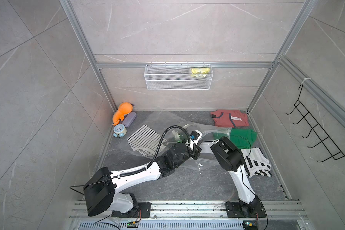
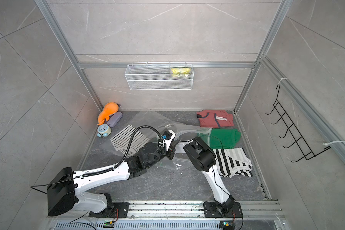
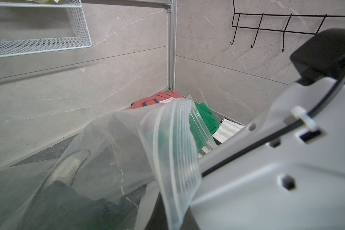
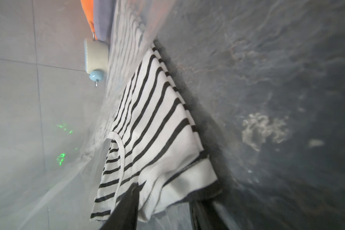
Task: Take the tank top out of the vacuum bag
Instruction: Take out the tank top from the vacuum bag.
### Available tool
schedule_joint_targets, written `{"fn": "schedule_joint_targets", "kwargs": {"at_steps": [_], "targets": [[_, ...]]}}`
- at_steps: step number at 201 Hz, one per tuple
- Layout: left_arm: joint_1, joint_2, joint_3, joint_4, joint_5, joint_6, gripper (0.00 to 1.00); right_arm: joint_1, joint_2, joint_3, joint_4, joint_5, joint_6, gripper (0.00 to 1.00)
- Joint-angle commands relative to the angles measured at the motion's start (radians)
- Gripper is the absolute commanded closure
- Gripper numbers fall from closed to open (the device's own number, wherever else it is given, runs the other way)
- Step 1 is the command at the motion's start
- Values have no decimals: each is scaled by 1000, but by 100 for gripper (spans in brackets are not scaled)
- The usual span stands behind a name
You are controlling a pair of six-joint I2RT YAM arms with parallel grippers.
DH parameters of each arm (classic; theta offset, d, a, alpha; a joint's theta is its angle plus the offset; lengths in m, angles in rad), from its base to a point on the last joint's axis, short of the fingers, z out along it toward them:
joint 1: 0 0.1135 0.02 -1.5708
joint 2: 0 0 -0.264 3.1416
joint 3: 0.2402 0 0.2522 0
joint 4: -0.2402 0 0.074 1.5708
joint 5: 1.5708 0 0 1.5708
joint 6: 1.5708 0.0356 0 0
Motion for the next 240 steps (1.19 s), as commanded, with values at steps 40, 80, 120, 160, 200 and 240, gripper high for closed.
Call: {"fn": "schedule_joint_targets", "kwargs": {"at_steps": [40,80,120,160,200,240], "targets": [[-17,6,22,91,45,-13,100,19,122,7,142,87,239,57],[-20,8,12,97,37,-16,100,20,139,40,93,140,251,73],[-20,11,0,105,3,-15,100,24,154,65,96,122,251,100],[-19,4,-34,135,-100,-19,100,24,83,17,96,129,174,100],[-19,-13,-58,140,-137,3,100,24,-27,-35,40,158,66,100],[-20,-39,-83,138,-189,25,100,-1,-118,-88,-7,160,23,100]]}}
